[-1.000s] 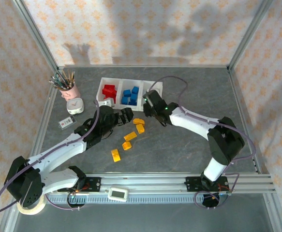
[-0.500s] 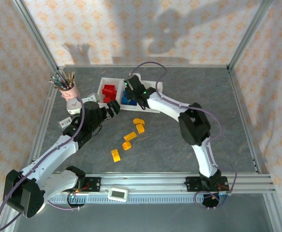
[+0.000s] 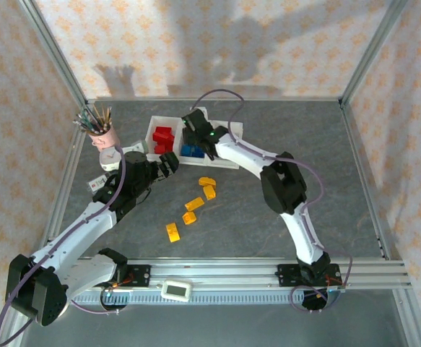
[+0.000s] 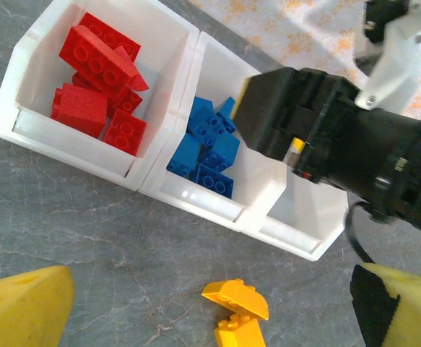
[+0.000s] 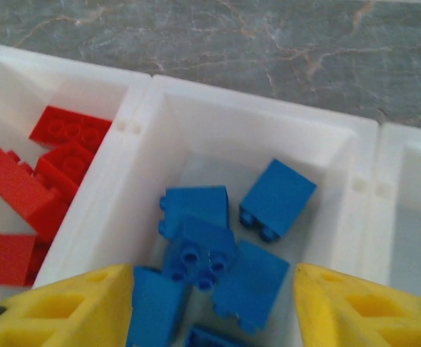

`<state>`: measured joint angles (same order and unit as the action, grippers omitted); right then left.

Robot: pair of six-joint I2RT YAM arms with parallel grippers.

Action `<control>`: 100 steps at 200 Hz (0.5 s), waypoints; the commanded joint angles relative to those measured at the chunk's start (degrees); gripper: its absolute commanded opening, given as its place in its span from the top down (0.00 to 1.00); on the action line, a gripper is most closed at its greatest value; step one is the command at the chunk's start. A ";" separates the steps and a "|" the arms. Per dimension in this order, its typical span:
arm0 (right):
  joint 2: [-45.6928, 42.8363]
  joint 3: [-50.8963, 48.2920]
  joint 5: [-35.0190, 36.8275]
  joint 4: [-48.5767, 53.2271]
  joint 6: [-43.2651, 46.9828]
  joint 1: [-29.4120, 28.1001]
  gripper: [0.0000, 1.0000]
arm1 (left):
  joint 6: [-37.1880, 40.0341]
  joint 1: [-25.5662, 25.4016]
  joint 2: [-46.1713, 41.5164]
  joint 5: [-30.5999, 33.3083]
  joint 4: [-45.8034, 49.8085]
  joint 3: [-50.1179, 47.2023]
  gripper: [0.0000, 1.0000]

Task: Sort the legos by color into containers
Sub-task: Place the lego in the container, then pick up the lego from the center of the table.

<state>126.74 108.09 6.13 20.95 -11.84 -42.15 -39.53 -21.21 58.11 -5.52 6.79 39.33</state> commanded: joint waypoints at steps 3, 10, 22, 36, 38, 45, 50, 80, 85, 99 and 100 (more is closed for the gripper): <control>-10.56 -8.24 0.30 -1.04 0.48 -1.30 0.38 | 1.41 0.51 -1.01 -1.24 0.87 0.55 0.01; -12.74 -11.41 0.28 -1.79 0.18 -1.67 0.37 | 1.56 0.55 -1.23 -1.34 0.94 0.25 0.01; -16.25 -16.28 0.44 -2.63 -0.35 -2.20 0.35 | 1.60 0.56 -1.55 -1.37 1.55 -0.06 0.01; -19.90 -21.53 0.38 -2.95 -1.51 -2.58 0.34 | 1.52 0.44 -1.86 -2.72 1.39 -0.75 0.01; -20.42 -22.25 0.37 -2.98 -1.70 -2.63 0.34 | 1.48 0.40 -1.86 -2.96 1.39 -0.86 0.01; -22.15 -24.68 0.42 -3.09 -2.30 -2.91 0.33 | 1.32 0.36 -2.09 -3.46 1.37 -1.29 0.01; -23.30 -26.44 0.54 -3.25 -2.87 -3.06 0.32 | 1.30 0.27 -2.25 -3.89 1.09 -1.51 0.01; -29.04 -36.37 -0.50 -5.36 -6.08 -3.85 0.31 | 1.56 -1.48 -2.83 -5.64 -0.26 -3.18 0.01; -29.76 -37.77 -0.51 -5.64 -6.77 -4.02 0.31 | 1.56 -2.11 -2.75 -5.48 -0.28 -3.19 0.01; -31.57 -41.98 -1.52 -7.46 -8.16 -4.50 0.30 | 1.26 -4.43 -2.39 -3.85 -0.28 -3.21 0.01; -31.69 -42.30 -1.67 -7.66 -8.27 -4.56 0.29 | 1.19 -4.57 -2.34 -3.78 -0.28 -3.25 0.01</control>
<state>98.26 71.50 5.50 16.29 -16.36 -45.87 -38.94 -22.85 55.96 -9.21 7.01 36.73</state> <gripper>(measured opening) 0.699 0.990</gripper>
